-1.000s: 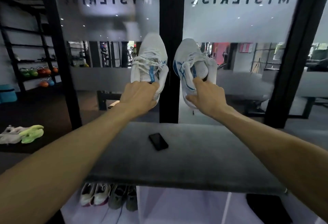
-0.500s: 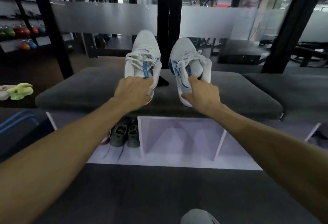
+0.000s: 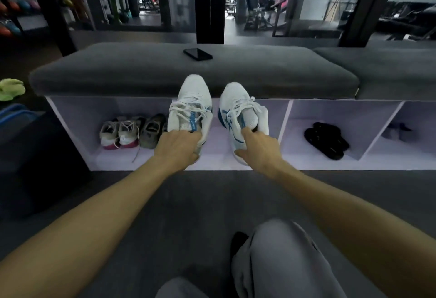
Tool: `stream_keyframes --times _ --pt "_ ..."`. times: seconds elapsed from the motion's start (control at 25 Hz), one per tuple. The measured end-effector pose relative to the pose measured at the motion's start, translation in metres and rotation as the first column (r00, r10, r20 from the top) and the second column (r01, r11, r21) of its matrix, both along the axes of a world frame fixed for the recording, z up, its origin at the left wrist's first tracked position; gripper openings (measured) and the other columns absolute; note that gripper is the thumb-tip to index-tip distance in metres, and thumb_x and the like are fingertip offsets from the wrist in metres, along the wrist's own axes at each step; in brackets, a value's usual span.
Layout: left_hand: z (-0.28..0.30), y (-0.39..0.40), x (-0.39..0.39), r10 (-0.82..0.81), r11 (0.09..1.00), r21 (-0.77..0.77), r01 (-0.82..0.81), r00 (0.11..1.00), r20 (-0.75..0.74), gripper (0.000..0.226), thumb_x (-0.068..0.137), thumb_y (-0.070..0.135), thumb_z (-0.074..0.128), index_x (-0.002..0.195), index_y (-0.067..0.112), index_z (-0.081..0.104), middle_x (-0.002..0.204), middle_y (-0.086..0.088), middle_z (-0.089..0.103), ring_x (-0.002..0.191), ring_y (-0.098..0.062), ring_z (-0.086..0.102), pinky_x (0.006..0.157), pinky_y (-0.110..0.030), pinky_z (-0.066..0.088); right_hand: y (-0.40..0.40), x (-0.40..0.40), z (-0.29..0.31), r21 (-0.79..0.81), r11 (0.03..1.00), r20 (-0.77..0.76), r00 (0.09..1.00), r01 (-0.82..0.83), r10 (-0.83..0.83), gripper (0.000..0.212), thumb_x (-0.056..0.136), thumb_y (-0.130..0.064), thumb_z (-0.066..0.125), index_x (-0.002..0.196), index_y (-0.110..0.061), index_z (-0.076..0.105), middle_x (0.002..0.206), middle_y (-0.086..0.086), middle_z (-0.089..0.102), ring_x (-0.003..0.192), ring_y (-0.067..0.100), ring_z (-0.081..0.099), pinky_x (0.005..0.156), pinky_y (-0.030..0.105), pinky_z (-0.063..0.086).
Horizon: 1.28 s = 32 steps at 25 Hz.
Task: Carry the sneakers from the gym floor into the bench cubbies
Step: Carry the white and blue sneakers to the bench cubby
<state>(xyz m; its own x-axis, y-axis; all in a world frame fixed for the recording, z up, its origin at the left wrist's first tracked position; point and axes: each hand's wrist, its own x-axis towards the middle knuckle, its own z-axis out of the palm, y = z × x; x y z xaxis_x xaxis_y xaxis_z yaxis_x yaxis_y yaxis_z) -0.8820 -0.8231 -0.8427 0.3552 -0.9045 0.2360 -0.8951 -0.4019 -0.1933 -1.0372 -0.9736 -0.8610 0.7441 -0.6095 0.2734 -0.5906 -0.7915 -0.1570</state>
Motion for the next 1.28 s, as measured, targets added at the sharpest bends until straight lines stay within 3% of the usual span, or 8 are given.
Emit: stream_keyframes --times 0.12,0.32,0.6,0.96,1.28 --pt "-0.033 -0.010 0.000 0.003 0.999 0.043 -0.001 0.999 -0.046 0.029 0.085 0.038 0.057 0.106 0.018 0.053 0.103 -0.009 0.064 0.088 -0.034 0.061 0.061 -0.032 0.035 -0.006 0.001 -0.028 0.024 1.000 -0.028 0.999 -0.016 0.017 0.030 0.085 -0.034 0.064 0.097 -0.017 0.044 0.085 0.002 0.061 0.067 0.023 0.055 0.059 0.034 0.048" --pt "-0.069 -0.054 0.029 0.019 0.996 0.084 -0.011 0.995 -0.095 0.027 0.085 0.036 0.058 0.104 0.017 0.052 0.104 -0.008 0.064 0.089 -0.034 0.061 0.063 -0.034 0.037 -0.039 0.034 -0.062 0.061 0.998 -0.082 0.997 -0.004 0.009 0.028 0.088 -0.034 0.063 0.097 -0.019 0.041 0.085 -0.002 0.054 0.066 0.021 0.050 0.059 0.030 0.040" --pt "-0.132 -0.148 0.108 0.050 0.993 0.113 -0.030 0.982 -0.182 0.032 0.086 0.032 0.060 0.111 0.013 0.050 0.107 -0.010 0.063 0.093 -0.033 0.060 0.064 -0.034 0.036 -0.120 0.129 -0.124 0.115 0.993 -0.128 0.992 0.024 -0.009 0.025 0.088 -0.029 0.061 0.094 -0.016 0.039 0.088 0.005 0.059 0.065 0.023 0.045 0.053 0.031 0.033" --pt "-0.220 -0.264 0.230 0.125 0.978 0.195 -0.077 0.960 -0.251 0.031 0.090 0.023 0.057 0.119 0.015 0.051 0.111 -0.010 0.063 0.101 -0.033 0.060 0.072 -0.036 0.046 -0.227 0.263 -0.209 0.133 0.991 -0.236 0.972 0.025 0.007 0.038 0.090 -0.035 0.061 0.111 -0.009 0.044 0.105 0.008 0.061 0.099 0.029 0.058 0.065 0.034 0.037" --pt "-0.272 -0.323 0.286 0.161 0.974 0.197 -0.113 0.956 -0.246 0.033 0.091 0.027 0.058 0.122 0.019 0.053 0.114 -0.006 0.064 0.105 -0.025 0.061 0.066 -0.028 0.038 -0.268 0.337 -0.254 0.176 0.979 -0.285 0.957 0.100 -0.047 0.040 0.089 -0.027 0.064 0.119 -0.008 0.046 0.119 0.011 0.058 0.113 0.027 0.054 0.080 0.037 0.048"
